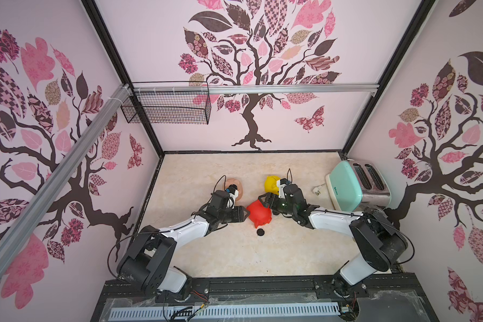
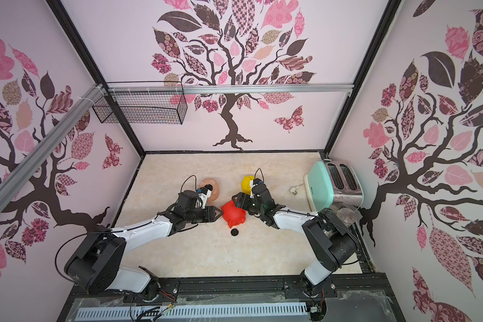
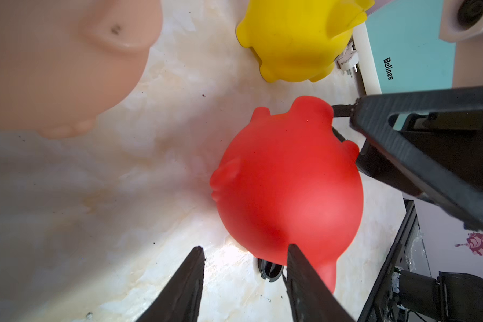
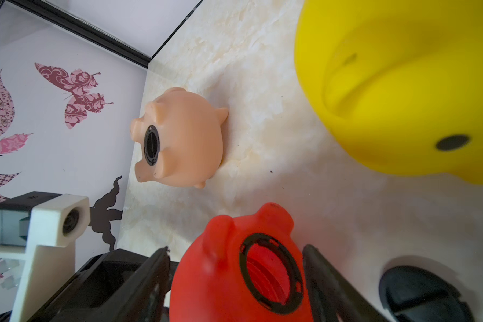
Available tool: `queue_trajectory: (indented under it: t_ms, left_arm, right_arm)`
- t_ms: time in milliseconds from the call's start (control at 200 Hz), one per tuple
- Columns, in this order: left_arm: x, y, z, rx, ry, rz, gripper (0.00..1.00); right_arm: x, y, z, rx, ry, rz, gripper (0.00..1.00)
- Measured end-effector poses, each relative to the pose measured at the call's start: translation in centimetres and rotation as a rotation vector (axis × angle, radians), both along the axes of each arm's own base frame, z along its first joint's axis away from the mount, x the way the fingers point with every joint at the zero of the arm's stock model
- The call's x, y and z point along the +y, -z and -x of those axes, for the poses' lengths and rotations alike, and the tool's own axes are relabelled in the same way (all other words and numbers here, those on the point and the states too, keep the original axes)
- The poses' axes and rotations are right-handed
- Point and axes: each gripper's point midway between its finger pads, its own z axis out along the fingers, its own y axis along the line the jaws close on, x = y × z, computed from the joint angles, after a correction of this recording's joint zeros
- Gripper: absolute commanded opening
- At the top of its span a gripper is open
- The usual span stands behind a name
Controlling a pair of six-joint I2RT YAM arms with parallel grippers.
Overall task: Close piggy banks
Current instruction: Turn over the piggy bank at the center of the board.
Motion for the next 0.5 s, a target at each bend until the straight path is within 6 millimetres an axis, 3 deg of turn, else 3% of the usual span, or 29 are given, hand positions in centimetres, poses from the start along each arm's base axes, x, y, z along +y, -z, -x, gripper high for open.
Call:
queue_trajectory:
  t_ms: [500]
  left_arm:
    - [0.0,0.6,0.0,0.014,0.0,-0.007,0.5]
  right_arm:
    - [2.1,-0.3,0.4,-0.044,-0.049,-0.031,0.79]
